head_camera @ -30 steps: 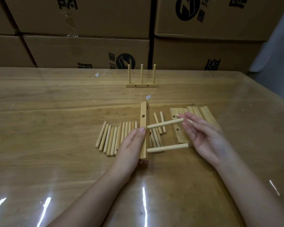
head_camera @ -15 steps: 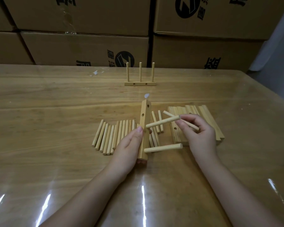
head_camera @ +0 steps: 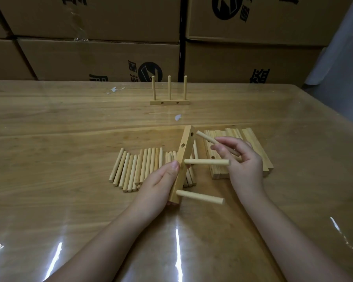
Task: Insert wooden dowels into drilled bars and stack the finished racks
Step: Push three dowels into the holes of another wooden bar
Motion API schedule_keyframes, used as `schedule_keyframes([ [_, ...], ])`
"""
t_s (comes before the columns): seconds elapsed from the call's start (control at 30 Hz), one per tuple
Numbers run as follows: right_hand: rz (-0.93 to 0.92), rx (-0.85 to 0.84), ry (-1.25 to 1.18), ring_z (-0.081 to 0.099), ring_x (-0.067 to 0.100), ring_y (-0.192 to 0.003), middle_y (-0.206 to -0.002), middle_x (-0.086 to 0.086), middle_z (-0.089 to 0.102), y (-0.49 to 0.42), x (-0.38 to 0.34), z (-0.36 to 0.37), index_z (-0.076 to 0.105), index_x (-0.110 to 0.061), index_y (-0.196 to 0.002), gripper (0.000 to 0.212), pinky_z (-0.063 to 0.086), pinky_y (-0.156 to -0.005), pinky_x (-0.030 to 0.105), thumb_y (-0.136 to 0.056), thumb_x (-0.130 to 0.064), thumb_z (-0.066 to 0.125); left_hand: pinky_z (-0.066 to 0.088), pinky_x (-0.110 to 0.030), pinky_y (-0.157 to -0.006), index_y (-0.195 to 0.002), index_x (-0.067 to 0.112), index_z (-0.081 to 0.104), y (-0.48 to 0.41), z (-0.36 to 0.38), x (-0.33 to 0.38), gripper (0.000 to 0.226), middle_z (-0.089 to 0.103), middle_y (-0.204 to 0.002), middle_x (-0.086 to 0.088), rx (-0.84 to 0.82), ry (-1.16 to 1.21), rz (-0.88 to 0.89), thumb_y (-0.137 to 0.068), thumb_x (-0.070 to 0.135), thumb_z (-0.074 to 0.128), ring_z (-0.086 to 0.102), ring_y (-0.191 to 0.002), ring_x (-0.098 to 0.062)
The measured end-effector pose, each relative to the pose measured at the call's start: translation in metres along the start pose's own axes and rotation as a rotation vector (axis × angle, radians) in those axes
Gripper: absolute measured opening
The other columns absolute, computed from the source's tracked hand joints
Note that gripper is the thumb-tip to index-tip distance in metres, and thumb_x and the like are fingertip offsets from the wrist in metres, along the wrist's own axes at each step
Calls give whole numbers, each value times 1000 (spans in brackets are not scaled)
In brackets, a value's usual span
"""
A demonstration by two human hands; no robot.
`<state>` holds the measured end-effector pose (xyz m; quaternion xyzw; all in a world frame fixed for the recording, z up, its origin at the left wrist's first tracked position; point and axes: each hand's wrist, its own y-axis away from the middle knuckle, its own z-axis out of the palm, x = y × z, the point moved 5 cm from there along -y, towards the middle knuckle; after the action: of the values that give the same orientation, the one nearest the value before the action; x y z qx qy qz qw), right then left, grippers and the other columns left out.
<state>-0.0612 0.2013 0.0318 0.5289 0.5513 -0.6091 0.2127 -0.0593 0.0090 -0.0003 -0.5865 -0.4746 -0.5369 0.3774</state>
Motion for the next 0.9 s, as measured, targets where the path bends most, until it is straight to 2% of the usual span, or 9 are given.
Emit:
schedule_keyframes([
  [0.07, -33, -10, 11, 59, 9, -96, -91, -15, 66, 0, -2, 1, 68, -42, -91, 17, 47, -86, 25, -82, -28, 67, 31, 9, -74, -102, 50, 55, 0, -1, 1, 37, 56, -96, 46, -6, -25, 0, -74, 66, 39, 43, -95, 34],
  [0.2, -77, -35, 59, 57, 11, -95, -91, -24, 63, 0, -4, 4, 66, -44, -91, 21, 44, -83, 18, -83, -25, 67, 36, -14, -98, -129, 29, 57, -2, 0, -5, 70, 58, -132, 7, -32, -43, 45, -75, 68, 37, 47, -123, 1],
  [0.37, -65, -47, 81, 55, 4, -93, -94, -21, 61, 1, -4, 5, 63, -45, -92, 25, 42, -80, 10, -83, -22, 67, 37, -18, -103, -126, 30, 58, 0, 1, -1, 66, 61, -126, 14, -31, -75, 23, -75, 66, 36, 51, -118, 3],
  [0.43, -19, -53, 46, 55, 1, -91, -98, -12, 61, 1, -2, 6, 63, -43, -92, 21, 44, -78, 11, -86, -22, 65, 36, 1, -85, -109, 44, 59, 0, 1, 0, 45, 62, -106, 33, -22, -104, 11, -76, 64, 36, 49, -103, 22],
  [0.5, 25, -58, -34, 56, -2, -88, -99, -13, 60, 1, 0, 7, 60, -38, -93, 17, 45, -73, 10, -89, -22, 59, 34, 5, -75, -105, 48, 54, 1, 0, 1, 39, 59, -92, 42, -7, -117, -7, -75, 63, 35, 46, -96, 29],
  [0.57, 43, -53, -107, 55, -4, -81, -87, -23, 59, 0, 0, 7, 55, -33, -91, 14, 44, -69, 10, -86, -19, 55, 39, -8, -91, -120, 36, 57, 0, 0, 0, 57, 60, -111, 29, 7, -78, 5, -74, 63, 36, 50, -114, 10],
  [0.63, 56, -55, -136, 59, 3, -80, -82, -18, 60, 0, 2, 6, 55, -31, -87, 19, 48, -69, 17, -87, -13, 59, 38, -35, -106, -128, 21, 58, 1, 0, 2, 70, 59, -128, 0, 17, -39, 16, -75, 62, 37, 49, -125, -19],
  [0.7, 73, -54, -163, 63, 16, -85, -83, -8, 63, -1, 4, 5, 58, -34, -82, 26, 53, -72, 26, -84, -9, 65, 35, -47, -107, -128, 13, 58, 2, 1, 3, 73, 57, -126, -6, 12, -32, 28, -77, 61, 37, 46, -124, -35],
  [0.9, 98, -38, -232, 67, 14, -85, -89, -4, 71, -3, 3, 3, 68, -36, -86, 18, 53, -67, 20, -80, -19, 71, 36, -54, -103, -125, 6, 57, 2, 0, 2, 69, 54, -123, -18, 15, -37, 5, -82, 56, 37, 43, -121, -45],
])
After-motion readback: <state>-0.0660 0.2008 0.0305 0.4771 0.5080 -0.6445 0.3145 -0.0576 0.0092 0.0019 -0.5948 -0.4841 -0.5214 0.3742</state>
